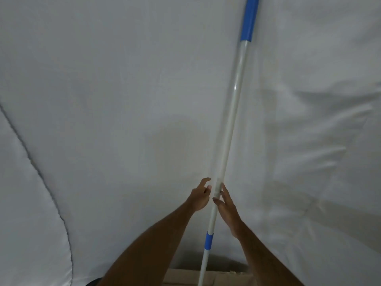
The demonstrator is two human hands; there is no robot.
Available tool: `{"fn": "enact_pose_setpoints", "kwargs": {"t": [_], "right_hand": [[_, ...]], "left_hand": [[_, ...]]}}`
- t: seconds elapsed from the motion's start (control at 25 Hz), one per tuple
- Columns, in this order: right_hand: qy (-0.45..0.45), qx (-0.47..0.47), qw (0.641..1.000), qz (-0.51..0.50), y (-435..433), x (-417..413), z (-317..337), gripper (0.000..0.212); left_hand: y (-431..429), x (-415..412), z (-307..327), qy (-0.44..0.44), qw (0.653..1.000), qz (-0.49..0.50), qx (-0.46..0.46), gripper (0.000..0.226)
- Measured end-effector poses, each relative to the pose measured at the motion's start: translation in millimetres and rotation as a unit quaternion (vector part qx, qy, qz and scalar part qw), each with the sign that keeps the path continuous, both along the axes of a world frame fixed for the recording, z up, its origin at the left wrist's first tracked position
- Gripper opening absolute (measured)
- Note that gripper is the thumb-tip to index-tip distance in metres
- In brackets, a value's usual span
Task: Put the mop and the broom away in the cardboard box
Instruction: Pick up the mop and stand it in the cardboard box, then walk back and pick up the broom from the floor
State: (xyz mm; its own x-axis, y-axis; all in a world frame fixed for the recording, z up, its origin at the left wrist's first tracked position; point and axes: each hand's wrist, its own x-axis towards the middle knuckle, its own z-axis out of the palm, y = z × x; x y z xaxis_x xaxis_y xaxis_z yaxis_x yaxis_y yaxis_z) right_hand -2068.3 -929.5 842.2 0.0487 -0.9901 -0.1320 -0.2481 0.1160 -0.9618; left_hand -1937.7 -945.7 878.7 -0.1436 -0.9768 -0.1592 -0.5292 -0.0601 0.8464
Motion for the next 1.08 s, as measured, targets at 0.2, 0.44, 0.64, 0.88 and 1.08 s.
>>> {"fn": "enact_pose_setpoints", "kwargs": {"t": [0.2,0.44,0.64,0.88,1.08], "right_hand": [[0.167,-0.226,0.960,-0.021,43.8,142.6,44.8,0.062],[0.186,-0.437,0.876,0.082,158.0,444.9,110.0,0.071],[0.101,-0.505,0.830,0.215,301.7,694.4,149.8,0.067],[0.017,-0.563,0.736,0.376,478.4,913.6,161.9,0.067],[-0.026,-0.580,0.682,0.445,570.8,1068.2,137.9,0.068]], "left_hand": [[71.6,162.4,23.8,-0.227,0.952,0.116,-0.169,0.055],[268.7,478.1,62.1,-0.433,0.789,0.346,-0.263,0.062],[479.9,691.7,101.4,-0.528,0.666,0.485,-0.207,0.063],[701.5,835.7,120.9,-0.575,0.525,0.612,-0.137,0.066],[787.8,951.1,96.2,-0.603,0.463,0.647,-0.051,0.065]]}}
